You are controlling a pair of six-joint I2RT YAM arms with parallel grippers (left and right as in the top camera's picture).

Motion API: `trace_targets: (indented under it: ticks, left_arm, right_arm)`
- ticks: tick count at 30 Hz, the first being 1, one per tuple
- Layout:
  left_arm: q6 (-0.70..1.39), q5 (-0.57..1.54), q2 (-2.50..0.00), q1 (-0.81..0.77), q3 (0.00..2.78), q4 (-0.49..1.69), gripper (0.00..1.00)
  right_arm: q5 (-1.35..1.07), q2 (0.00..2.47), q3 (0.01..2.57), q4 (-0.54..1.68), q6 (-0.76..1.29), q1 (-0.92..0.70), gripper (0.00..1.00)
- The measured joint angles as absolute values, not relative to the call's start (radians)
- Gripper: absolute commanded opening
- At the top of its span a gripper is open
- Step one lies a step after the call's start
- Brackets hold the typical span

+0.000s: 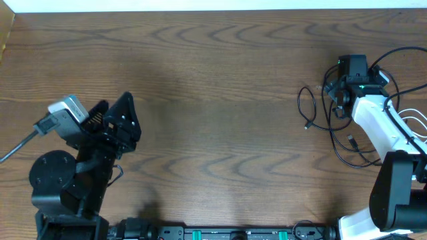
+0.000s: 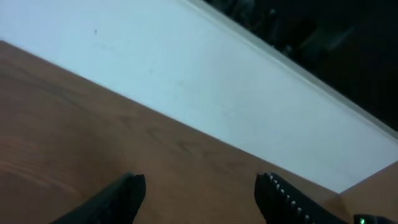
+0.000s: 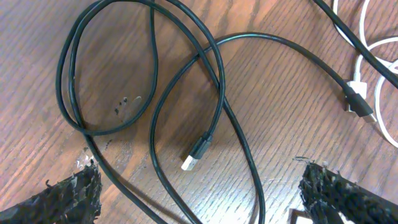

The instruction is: Untangle cables

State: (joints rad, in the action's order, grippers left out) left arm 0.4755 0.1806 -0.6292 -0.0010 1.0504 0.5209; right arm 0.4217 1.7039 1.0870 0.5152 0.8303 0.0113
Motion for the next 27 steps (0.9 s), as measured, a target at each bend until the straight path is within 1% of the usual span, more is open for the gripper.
trace_targets:
  ticks: [7,15,22,27]
  left_arm:
    - [0.476,0.181,-0.61,-0.001,1.048,0.687,0.63]
    - [0.476,0.18,-0.592,-0.001,1.039,0.965,0.63]
    - [0.463,0.176,-0.529,-0.001,0.968,1.024,0.63]
    - [0.463,0.176,-0.459,-0.001,0.836,0.996,0.63]
  right_arm:
    - [0.422,1.704,1.087,0.515,0.83,0.011,0.99]
    - [0.421,1.704,1.087,0.515,0.83,0.011,0.99]
    - [0.421,1.704,1.087,0.515,0.83,0.011,0.99]
    - [0.421,1.704,1.087,0.514,0.83,0.011,0.99]
